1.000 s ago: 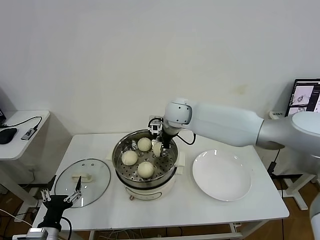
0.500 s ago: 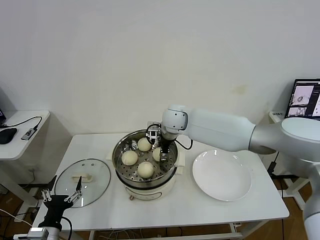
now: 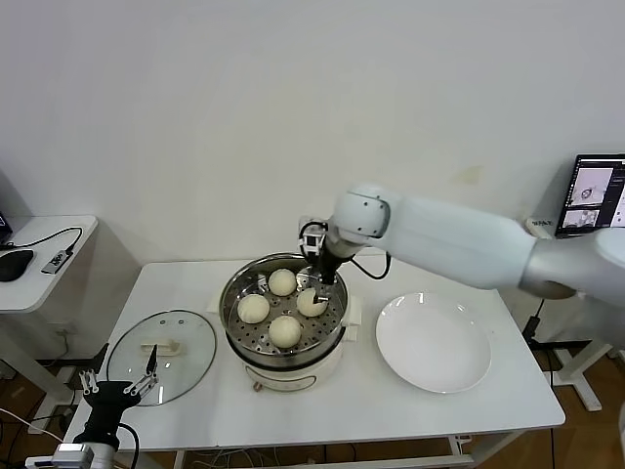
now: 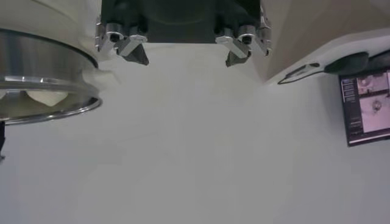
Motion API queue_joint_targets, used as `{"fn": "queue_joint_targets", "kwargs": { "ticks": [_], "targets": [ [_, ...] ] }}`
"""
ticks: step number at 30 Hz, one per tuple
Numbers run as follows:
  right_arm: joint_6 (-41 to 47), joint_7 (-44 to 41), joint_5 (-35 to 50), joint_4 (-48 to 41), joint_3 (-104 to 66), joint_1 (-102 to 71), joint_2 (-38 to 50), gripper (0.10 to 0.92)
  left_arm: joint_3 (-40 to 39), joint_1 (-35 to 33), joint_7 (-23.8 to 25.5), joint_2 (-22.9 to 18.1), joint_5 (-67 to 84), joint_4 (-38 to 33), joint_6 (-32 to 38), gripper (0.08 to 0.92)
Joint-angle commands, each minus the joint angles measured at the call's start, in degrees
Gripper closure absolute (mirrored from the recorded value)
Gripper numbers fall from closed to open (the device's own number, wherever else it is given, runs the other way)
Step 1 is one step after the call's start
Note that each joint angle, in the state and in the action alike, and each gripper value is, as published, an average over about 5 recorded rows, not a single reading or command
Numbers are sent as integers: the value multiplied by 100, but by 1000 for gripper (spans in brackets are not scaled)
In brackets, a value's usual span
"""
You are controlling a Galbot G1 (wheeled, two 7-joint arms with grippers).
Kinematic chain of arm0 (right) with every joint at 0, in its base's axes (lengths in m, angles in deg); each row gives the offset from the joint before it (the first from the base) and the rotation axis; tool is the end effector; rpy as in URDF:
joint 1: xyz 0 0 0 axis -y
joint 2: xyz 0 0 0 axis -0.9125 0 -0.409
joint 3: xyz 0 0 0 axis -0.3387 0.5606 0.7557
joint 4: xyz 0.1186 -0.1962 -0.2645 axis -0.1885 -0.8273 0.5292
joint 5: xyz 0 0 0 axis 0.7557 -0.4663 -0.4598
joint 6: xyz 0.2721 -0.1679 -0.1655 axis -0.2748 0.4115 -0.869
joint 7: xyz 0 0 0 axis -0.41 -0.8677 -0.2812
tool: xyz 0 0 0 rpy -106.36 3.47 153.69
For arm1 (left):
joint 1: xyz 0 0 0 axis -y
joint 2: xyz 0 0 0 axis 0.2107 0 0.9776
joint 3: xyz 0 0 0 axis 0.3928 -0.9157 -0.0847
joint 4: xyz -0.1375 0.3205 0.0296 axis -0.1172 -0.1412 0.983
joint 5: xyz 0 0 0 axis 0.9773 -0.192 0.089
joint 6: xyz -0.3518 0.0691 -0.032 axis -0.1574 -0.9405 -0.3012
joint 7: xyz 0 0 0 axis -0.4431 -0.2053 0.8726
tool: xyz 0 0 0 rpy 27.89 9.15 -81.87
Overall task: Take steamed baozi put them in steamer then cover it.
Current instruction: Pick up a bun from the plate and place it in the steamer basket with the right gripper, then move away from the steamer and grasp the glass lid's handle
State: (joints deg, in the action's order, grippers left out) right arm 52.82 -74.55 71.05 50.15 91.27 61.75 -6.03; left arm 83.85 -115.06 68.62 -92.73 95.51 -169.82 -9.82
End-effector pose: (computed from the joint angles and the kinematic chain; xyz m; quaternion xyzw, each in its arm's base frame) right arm 0.5260 0.1192 -0.0614 0.5177 -0.6323 0.4823 0.3155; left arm 0.1555 0.1510 -0.3245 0.0394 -0.9939 -0.1015 0.0161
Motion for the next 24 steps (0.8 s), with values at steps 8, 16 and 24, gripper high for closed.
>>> {"fn": "queue_joint_targets", "kwargs": {
  "ticks": [8, 16, 24],
  "targets": [
    [-1914, 3385, 518, 2279, -3114, -3478, 2501, 203, -58, 28, -14, -29, -126, 4, 19, 177],
    [-4026, 3749, -869, 2144, -6357, -7050, 1983, 203, -149, 40, -29, -79, -215, 37, 18, 177],
    [-4694, 3344, -1870, 2376, -9120, -9440, 458, 203, -210, 108, -243, -189, -811, 149, -31, 177]
  ]
}}
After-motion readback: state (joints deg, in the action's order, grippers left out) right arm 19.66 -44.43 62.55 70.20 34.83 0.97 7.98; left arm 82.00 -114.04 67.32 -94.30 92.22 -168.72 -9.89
